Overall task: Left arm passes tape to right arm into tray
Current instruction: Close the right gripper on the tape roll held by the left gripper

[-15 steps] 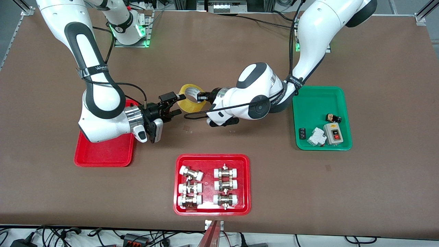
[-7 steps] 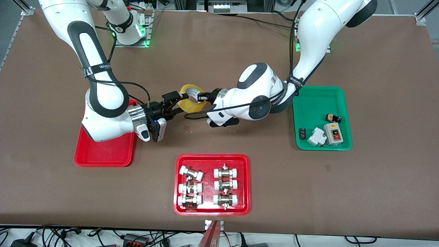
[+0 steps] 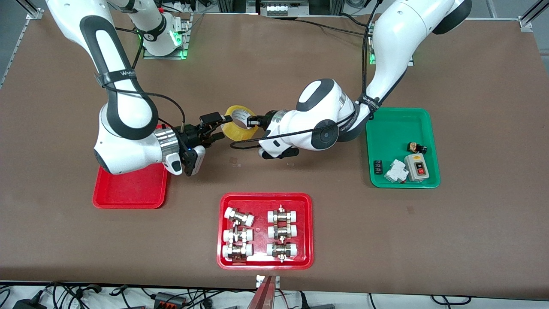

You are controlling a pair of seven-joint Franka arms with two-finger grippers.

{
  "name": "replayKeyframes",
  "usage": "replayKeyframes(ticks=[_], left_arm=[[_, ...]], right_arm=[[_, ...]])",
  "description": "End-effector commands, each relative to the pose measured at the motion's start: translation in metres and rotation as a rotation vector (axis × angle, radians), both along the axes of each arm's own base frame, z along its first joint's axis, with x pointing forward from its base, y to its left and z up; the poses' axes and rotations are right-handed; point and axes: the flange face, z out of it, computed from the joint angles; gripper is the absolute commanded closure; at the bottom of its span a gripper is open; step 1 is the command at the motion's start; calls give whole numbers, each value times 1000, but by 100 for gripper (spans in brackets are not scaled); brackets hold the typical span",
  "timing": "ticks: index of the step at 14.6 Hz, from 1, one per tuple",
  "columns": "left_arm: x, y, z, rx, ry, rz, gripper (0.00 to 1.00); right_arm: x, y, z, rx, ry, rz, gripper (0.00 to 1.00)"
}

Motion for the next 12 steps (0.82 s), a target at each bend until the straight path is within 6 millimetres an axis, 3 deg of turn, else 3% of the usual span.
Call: replayKeyframes(ticks=[1,8,12], left_arm=[[6,1,8,-34,0,-12,100],[6,1,8,-35,-1,-12,100],[7,1,8,-36,-3,-12,100]], right_arm=[[-4,3,4,-31,6,7,8],[-10,18,1,-37,8,24,8],[-11,18,1,-38,10,23,17]])
